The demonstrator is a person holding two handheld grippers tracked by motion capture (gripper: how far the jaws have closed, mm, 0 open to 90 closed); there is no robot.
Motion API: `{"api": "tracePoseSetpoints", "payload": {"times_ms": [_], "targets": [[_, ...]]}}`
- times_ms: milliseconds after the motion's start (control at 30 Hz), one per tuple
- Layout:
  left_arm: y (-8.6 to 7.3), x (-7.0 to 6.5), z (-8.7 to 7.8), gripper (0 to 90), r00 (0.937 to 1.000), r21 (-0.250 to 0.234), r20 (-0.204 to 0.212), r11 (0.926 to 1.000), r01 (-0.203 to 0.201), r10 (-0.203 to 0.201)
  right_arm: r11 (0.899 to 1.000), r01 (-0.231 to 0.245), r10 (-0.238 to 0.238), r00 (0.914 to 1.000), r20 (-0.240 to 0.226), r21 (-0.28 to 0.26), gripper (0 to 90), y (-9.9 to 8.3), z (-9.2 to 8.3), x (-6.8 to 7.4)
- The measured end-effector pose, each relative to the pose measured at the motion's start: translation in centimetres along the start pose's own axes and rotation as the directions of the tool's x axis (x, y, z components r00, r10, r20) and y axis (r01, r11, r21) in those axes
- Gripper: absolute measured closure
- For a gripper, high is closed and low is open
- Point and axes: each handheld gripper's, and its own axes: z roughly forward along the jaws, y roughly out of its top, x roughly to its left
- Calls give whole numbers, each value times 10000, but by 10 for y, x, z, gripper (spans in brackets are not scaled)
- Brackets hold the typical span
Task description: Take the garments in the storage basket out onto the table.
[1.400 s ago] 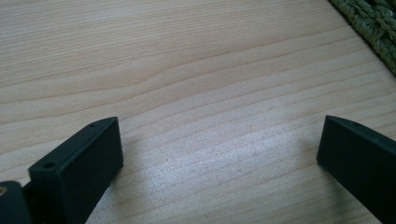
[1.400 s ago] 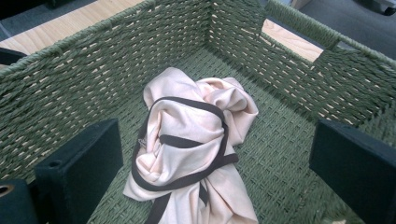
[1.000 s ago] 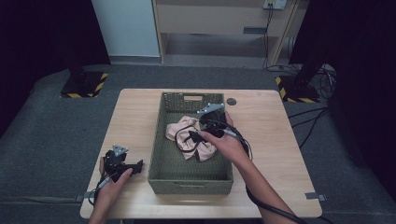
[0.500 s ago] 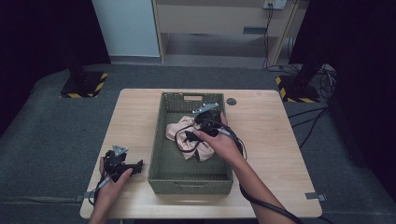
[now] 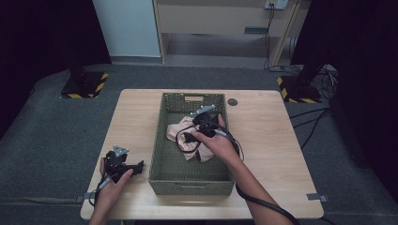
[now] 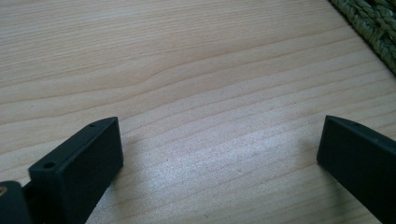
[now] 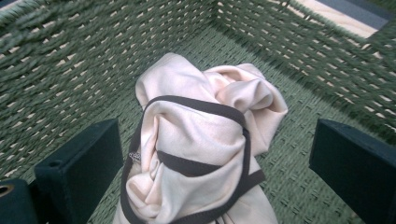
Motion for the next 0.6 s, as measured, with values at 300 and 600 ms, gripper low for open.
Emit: {"api": "tracePoseSetpoints", "payload": {"times_ms": [300, 600], "targets": [[0, 0, 0, 0, 10000, -2, 0, 10000, 1, -1, 9989, 8, -7, 10000, -18, 461, 29, 1, 25, 4], [0, 0, 0, 0, 10000, 0, 2, 10000, 0, 0, 9958, -135, 131, 9999, 48, 908, 32, -3, 45, 3]]}}
